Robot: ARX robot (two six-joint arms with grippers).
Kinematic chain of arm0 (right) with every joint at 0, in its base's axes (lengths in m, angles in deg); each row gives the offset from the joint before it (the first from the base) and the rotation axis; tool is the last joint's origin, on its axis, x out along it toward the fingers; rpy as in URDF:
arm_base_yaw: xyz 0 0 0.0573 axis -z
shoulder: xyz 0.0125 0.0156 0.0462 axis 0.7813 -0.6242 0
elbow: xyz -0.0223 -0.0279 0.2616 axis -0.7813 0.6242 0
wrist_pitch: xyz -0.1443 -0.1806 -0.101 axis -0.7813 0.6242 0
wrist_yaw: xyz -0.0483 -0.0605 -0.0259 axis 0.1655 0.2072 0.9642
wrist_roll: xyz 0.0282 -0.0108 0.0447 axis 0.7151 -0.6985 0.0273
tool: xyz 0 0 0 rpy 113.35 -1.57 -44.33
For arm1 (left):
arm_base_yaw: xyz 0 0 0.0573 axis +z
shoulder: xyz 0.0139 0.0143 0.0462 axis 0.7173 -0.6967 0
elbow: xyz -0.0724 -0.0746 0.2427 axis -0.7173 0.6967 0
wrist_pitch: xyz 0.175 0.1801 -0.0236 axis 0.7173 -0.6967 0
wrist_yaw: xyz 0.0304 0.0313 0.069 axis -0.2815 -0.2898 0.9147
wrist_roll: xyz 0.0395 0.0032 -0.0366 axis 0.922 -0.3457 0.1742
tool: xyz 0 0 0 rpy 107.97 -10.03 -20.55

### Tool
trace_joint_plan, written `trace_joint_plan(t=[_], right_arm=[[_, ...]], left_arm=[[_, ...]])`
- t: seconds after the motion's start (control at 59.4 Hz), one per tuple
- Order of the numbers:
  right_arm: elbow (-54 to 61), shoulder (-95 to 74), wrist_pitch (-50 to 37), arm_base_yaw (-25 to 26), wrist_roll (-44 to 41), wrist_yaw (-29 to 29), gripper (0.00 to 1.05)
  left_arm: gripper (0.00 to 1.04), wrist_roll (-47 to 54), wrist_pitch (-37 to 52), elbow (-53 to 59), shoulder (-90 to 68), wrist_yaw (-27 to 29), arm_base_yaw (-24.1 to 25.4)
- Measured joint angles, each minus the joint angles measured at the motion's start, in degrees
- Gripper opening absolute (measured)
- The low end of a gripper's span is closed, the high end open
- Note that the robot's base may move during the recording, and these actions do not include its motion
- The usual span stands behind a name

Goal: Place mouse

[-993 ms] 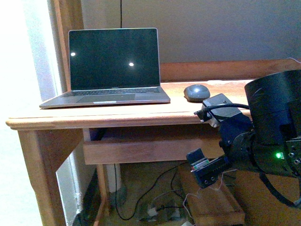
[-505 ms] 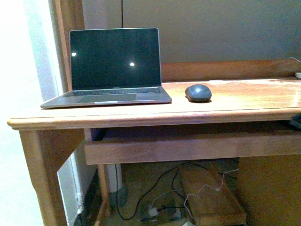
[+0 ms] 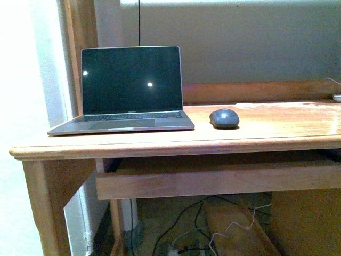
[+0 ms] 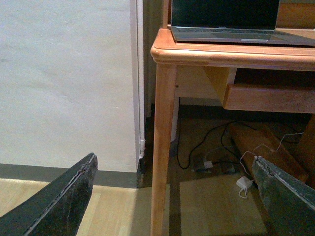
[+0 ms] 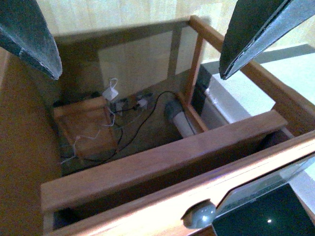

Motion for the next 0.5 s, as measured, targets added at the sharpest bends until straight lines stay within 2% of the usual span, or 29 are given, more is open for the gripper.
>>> trace_joint_plan(t=[0.05,0.101,0.135,0.286,0.421,0.505], right_arm=[[2.0,2.9,-0.5,-2.8,-0.9,3.7,0.96],[5.1,8.6,-1.2,-5.2,-6.0,9.2,0.86],[6.3,10.8,-1.2,-5.5,-9.4,10.5,0.81],[7.2,14.2,-1.7,-5.9,-17.0,11.5,0.56],[8.3,15.1,-1.8,-5.9,-18.8,11.5,0.28],[9.8,16.7,-1.9,-5.9,-19.3,11.3,0.14]], left_arm=[[0.97,0.0,0.0,0.0,0.0,0.0,0.0],[0.97,0.0,0.0,0.0,0.0,0.0,0.0],[0.97,0.0,0.0,0.0,0.0,0.0,0.0],[0.97,0.0,0.0,0.0,0.0,0.0,0.0],[0.97,0.0,0.0,0.0,0.0,0.0,0.0],[0.97,0.0,0.0,0.0,0.0,0.0,0.0]])
